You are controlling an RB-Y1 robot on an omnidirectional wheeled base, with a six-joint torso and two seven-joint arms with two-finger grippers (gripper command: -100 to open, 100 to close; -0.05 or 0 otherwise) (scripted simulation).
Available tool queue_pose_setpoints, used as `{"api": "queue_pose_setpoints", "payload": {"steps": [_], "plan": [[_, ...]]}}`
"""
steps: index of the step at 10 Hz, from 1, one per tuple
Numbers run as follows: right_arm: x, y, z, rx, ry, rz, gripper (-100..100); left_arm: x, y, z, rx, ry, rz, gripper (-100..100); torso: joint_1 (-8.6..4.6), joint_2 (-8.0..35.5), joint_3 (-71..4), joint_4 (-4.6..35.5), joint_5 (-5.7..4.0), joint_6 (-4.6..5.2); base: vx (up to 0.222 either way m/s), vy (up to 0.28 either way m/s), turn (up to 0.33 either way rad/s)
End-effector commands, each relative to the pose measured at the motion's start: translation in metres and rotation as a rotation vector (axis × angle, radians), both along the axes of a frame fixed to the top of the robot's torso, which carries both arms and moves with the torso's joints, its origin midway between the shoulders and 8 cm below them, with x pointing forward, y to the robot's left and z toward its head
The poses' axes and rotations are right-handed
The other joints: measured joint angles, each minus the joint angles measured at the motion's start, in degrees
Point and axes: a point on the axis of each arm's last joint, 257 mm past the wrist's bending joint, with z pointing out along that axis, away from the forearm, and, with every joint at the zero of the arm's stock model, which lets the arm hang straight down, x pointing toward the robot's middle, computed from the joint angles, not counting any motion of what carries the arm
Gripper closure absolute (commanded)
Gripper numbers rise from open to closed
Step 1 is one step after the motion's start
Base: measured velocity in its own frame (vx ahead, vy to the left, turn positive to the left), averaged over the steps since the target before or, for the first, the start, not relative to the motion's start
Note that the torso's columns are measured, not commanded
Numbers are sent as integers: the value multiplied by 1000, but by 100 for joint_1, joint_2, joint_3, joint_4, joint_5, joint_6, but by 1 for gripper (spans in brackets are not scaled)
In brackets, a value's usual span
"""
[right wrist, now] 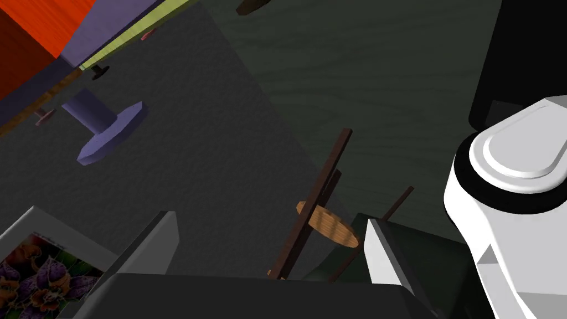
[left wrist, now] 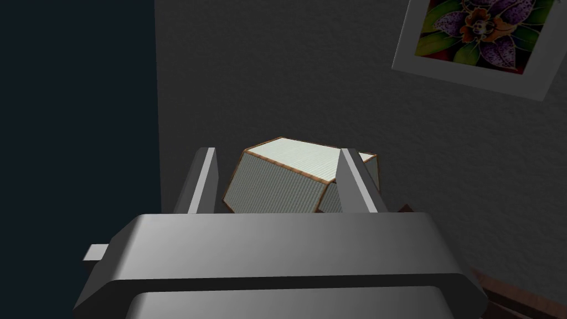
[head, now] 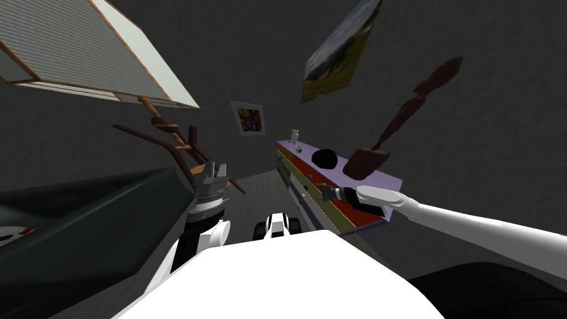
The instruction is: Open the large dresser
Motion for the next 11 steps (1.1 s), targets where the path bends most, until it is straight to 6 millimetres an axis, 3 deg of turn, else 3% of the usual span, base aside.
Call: {"api": "queue_pose_setpoints", "payload": {"steps": [1,3,4,8,9,11], "plan": [[0,-24,-1,-93,4,18,-100,0,0,0,0,0,0,0,-1,42,28,12,-1,10,121,93,-3],[0,-53,-3,-195,10,32,-100,0,0,0,0,0,0,0,-32,78,47,32,3,-3,83,98,12],[0,-56,-1,-207,11,36,-100,0,0,0,0,0,0,0,-30,49,30,17,-3,1,67,65,28],[1,-105,7,-384,20,70,-100,0,0,0,0,0,0,0,-29,21,15,3,-11,0,81,77,8],[1,-105,7,-384,20,70,-100,0,0,0,0,0,0,0,-38,10,10,2,-16,-6,61,48,-24],[2,-125,14,-460,22,89,-100,0,0,0,0,0,0,0,-35,12,8,1,-14,-4,71,57,27]]}}
